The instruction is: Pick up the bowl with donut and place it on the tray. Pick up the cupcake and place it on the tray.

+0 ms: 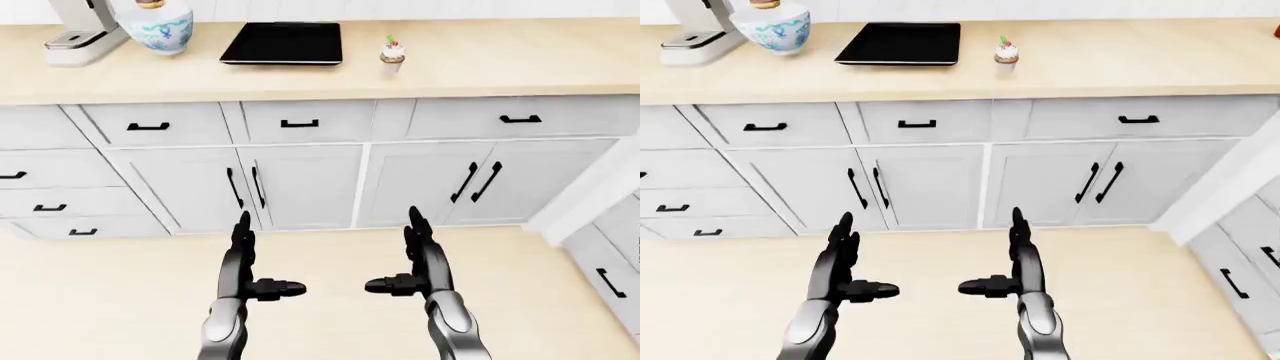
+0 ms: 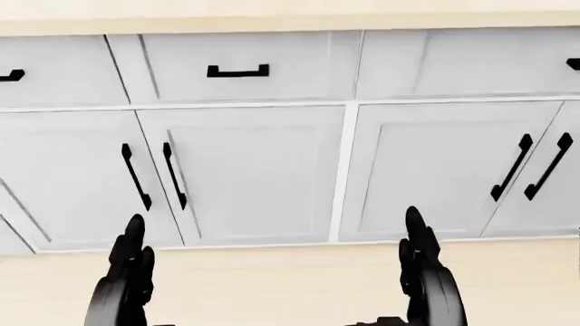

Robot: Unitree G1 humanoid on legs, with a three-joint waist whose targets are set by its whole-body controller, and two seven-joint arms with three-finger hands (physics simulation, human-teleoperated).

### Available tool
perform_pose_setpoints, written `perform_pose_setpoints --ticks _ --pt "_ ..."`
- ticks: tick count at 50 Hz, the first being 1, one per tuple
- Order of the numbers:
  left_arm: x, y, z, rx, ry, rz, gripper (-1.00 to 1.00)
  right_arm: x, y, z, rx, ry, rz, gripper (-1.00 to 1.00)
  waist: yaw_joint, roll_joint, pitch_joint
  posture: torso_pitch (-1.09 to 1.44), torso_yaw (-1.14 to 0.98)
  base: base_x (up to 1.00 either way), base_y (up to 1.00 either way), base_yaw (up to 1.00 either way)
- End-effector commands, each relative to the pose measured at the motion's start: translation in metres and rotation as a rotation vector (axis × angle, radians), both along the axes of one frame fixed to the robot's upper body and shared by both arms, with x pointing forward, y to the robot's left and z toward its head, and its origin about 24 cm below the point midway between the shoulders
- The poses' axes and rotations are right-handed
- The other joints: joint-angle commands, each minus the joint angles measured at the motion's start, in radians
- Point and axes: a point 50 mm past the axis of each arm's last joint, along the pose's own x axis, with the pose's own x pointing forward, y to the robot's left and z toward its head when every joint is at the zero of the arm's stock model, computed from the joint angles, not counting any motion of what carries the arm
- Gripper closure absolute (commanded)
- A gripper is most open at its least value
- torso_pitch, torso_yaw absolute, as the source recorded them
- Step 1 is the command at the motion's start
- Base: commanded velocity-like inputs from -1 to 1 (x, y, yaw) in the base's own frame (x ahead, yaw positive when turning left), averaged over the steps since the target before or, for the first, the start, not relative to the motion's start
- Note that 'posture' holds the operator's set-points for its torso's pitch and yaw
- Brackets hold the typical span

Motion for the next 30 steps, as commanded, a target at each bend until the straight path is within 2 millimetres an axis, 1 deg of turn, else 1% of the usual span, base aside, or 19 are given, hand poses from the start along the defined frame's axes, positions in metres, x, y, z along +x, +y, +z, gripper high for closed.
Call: perform_pose_setpoints --ticks 1,2,3,4,5,6,7,8,12,14,19,20,22,25,27,30 --pt "0.009 -0.001 0.033 0.001 -0.17 -0.001 -1.0 0.009 -0.002 0.029 -0.01 -0.161 0.001 -1.0 -0.002 -0.008 -0.001 0.0 0.0 0.0 0.0 0.0" --pt "0.009 -0.001 0.035 0.002 -0.176 -0.001 -1.0 0.009 -0.002 0.027 -0.01 -0.16 0.001 -1.0 0.002 -0.007 -0.035 0.0 0.0 0.0 0.0 0.0" --pt "0.007 -0.001 0.038 0.0 -0.18 0.002 -1.0 0.01 -0.003 0.026 0.0 -0.158 0.002 -1.0 0.006 0.0 -0.062 0.0 0.0 0.0 0.0 0.0" --pt "0.007 -0.001 0.039 -0.002 -0.185 0.003 -1.0 0.01 -0.002 0.026 0.032 -0.15 0.01 -1.0 0.006 -0.001 -0.052 0.0 0.0 0.0 0.0 0.0" --pt "0.005 -0.001 0.041 -0.001 -0.189 0.003 -1.0 0.01 -0.002 0.026 0.019 -0.153 0.005 -1.0 0.005 -0.007 -0.018 0.0 0.0 0.0 0.0 0.0" --pt "0.003 -0.002 0.042 -0.001 -0.189 -0.002 -1.0 0.011 -0.002 0.025 0.018 -0.154 0.005 -1.0 0.005 -0.009 -0.041 0.0 0.0 0.0 0.0 0.0" --pt "0.002 -0.003 0.044 0.0 -0.191 -0.004 -1.0 0.012 -0.003 0.024 0.019 -0.154 0.003 -1.0 0.005 -0.008 -0.069 0.0 0.0 0.0 0.0 0.0" --pt "0.001 -0.004 0.046 0.001 -0.193 -0.006 -1.0 0.013 -0.003 0.023 0.017 -0.153 0.001 -1.0 0.005 -0.008 -0.074 0.0 0.0 0.0 0.0 0.0" --pt "0.001 -0.005 0.048 0.002 -0.193 -0.009 -1.0 0.009 -0.001 0.025 0.017 -0.152 0.006 -1.0 0.008 -0.006 -0.077 0.0 0.0 0.0 0.0 0.0" --pt "0.0 -0.006 0.051 0.007 -0.185 -0.015 -1.0 0.007 0.002 0.031 0.023 -0.155 0.012 -1.0 0.009 -0.004 -0.079 0.0 0.0 0.0 0.0 0.0" --pt "0.002 -0.011 0.081 0.025 -0.205 -0.043 -1.0 0.008 0.004 0.053 0.006 -0.177 0.014 -1.0 0.008 -0.003 -0.085 0.0 0.0 0.0 0.0 0.0" --pt "0.002 -0.011 0.083 0.027 -0.206 -0.045 -1.0 0.008 0.004 0.055 0.004 -0.18 0.014 -1.0 0.008 -0.004 -0.086 0.0 0.0 0.0 0.0 0.0" --pt "0.002 -0.012 0.097 0.037 -0.218 -0.05 -1.0 0.007 0.004 0.07 -0.002 -0.198 0.016 -1.0 0.01 -0.005 -0.089 0.0 0.0 0.0 0.0 0.0" --pt "0.001 -0.01 0.117 0.049 -0.247 -0.047 -1.0 0.008 0.004 0.091 -0.009 -0.227 0.017 -1.0 0.01 -0.004 -0.093 0.0 0.0 0.0 0.0 0.0" --pt "-0.001 -0.007 0.135 0.053 -0.274 -0.04 -1.0 0.008 0.005 0.104 -0.013 -0.241 0.015 -1.0 0.01 -0.004 -0.094 0.0 0.0 0.0 0.0 0.0" --pt "-0.006 -0.002 0.155 0.059 -0.304 -0.03 -1.0 0.006 0.002 0.113 0.012 -0.253 0.003 -1.0 0.008 -0.003 -0.092 0.0 0.0 0.0 0.0 0.0"
